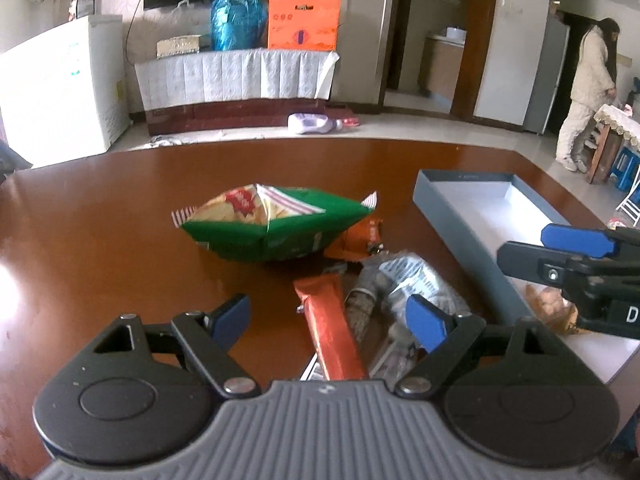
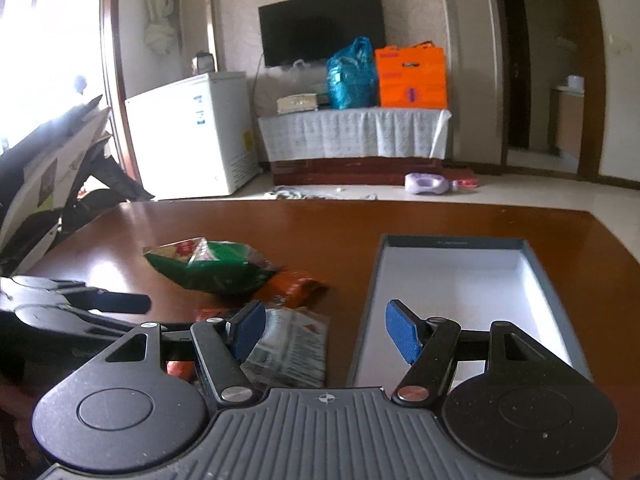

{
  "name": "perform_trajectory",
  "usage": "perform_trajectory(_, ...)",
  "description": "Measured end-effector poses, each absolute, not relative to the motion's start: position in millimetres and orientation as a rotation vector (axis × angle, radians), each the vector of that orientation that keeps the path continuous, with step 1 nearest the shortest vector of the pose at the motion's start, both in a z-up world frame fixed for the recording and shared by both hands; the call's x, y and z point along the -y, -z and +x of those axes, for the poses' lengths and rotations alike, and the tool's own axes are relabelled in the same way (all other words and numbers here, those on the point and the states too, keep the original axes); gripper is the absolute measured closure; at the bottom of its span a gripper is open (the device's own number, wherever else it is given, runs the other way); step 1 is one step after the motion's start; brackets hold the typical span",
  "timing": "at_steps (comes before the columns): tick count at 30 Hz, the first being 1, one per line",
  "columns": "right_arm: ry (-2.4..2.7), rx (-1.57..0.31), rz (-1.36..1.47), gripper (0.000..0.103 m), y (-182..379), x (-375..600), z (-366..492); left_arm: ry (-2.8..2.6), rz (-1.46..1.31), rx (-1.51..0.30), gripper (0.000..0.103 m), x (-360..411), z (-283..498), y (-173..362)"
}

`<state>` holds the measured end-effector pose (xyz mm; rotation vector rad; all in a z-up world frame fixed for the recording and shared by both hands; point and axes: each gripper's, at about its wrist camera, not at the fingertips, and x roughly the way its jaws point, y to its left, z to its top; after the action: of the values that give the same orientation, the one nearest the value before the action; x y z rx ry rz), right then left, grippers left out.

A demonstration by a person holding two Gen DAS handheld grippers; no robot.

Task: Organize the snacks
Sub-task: 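Return to the pile and grasp the orange snack bar with the left gripper, then grasp the clear printed wrapper packet with the right gripper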

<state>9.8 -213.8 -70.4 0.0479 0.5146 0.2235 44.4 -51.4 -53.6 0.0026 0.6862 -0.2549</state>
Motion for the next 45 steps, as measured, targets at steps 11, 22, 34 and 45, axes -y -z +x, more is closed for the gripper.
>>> perform_trajectory(11,-0.252,-0.571,0.068,0.036,80.4,188.4,25.6,0.251,-0.042,-0.744,0.018,51.3,56.9,65.6)
perform_trajectory(22,-0.209,-0.670,0.090,0.036,99.0,182.7,47.3,0.227,-0.062,-0.788,0.020,43.2,65.4,78.1)
perform_trajectory(34,-0.199,-0.711,0.060,0.036,112.2,167.4,61.2,0.220,-0.032,-0.791,0.037,43.1,67.4,85.1)
perform_trajectory(45,-0.209,-0.672,-0.003,0.060,108.5,161.4,54.1,0.259,-0.044,-0.797,0.076,42.7,66.8,83.3)
